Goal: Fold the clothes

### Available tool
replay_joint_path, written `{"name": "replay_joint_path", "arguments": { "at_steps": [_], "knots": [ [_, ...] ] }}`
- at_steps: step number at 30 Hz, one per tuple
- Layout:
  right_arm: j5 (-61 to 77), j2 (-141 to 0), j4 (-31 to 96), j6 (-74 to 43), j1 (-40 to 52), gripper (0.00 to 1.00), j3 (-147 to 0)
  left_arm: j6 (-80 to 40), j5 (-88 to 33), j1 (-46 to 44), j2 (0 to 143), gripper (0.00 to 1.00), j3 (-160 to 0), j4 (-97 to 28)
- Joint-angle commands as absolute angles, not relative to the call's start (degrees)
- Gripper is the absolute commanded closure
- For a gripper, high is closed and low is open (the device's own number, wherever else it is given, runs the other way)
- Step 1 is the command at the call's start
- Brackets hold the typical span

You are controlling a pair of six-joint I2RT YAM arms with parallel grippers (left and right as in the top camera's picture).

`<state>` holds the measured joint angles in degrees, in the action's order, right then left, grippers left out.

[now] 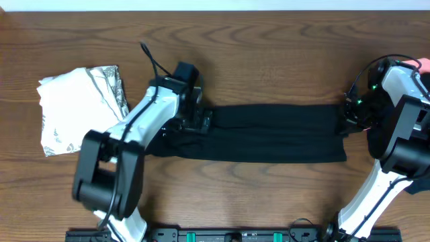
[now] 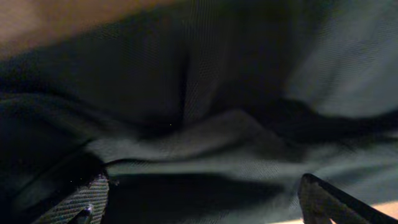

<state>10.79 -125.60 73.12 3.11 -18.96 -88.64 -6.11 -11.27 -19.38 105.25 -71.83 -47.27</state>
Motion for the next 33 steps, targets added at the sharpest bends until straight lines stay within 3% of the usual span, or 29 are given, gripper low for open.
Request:
{"name": "replay_joint_path", "arguments": {
  "at_steps": [1,8,17,21,33],
  "knots": [
    [7.9,-124.8,72.5,2.2,-19.4,0.89,-88.2,-5.4,-9.5,-17.7,97.6,0.02,-73.8,-47.8],
    [7.9,-124.8,72.5,2.2,-19.4,0.89,-88.2,-2.8,-9.4,-8.4,87.9,0.02,-73.7,-50.5],
    [9.1,-124.8,72.5,2.2,-19.4,0.89,-88.2,3.5,-19.7,4.5,96.0,0.02,-71.5,-51.8],
    [9.1,-124.8,72.4,2.2,-19.4,0.89,-88.2,8.4,-23.6,6.2,101.5,0.02,-71.5,-52.5],
    [9.3,-124.8,71.5,2.2,-19.4,0.89,-88.2,14.8,-20.6,6.9,105.1,0.02,-71.5,-51.1]
  ]
}}
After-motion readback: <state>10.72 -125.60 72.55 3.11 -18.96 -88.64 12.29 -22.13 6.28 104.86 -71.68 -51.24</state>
